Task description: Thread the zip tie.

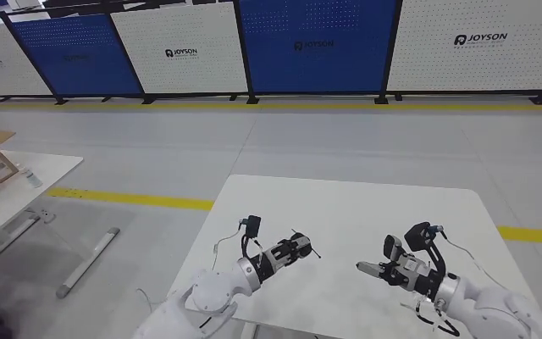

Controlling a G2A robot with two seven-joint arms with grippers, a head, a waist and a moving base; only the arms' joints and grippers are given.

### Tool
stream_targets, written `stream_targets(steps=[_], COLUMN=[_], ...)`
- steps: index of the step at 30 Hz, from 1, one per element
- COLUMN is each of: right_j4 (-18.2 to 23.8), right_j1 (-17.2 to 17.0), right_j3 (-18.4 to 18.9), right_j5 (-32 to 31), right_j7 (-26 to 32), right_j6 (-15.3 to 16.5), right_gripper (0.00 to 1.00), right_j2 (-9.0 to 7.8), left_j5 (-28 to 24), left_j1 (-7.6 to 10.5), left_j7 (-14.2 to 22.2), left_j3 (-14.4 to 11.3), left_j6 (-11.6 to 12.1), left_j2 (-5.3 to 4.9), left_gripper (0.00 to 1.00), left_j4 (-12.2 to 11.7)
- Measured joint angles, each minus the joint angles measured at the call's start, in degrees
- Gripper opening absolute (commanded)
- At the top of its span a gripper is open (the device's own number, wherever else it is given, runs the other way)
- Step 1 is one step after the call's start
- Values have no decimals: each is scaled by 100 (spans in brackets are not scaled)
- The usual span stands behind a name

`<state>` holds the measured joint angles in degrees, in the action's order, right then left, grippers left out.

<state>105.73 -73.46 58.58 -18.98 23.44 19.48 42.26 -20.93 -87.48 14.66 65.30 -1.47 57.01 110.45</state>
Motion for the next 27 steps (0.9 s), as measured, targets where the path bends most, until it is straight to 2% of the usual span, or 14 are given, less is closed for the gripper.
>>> stream_targets(steps=[3,5,8,10,18,21,27], right_j4=[0,0,0,0,0,0,0], right_j1=[0,0,0,0,0,0,0], right_j3=[0,0,0,0,0,0,0], right_j5=[0,0,0,0,0,0,0], right_j7=[0,0,0,0,0,0,0], right_j6=[0,0,0,0,0,0,0], right_gripper=[100,100,100,100,100,100,100], right_j2=[0,0,0,0,0,0,0], left_j5=[-763,-1118,-1373,-1328,-1321,-1122,-391], left_j1=[-147,-309,-601,-707,-701,-609,-188], left_j7=[146,259,346,286,269,-12,-783], left_j3=[344,618,989,1123,1104,987,380], left_j6=[70,75,95,122,107,-32,-102], left_j2=[-18,-43,-78,-87,-84,-56,70], left_gripper=[0,0,0,0,0,0,0], left_j4=[263,562,989,1112,1086,877,153])
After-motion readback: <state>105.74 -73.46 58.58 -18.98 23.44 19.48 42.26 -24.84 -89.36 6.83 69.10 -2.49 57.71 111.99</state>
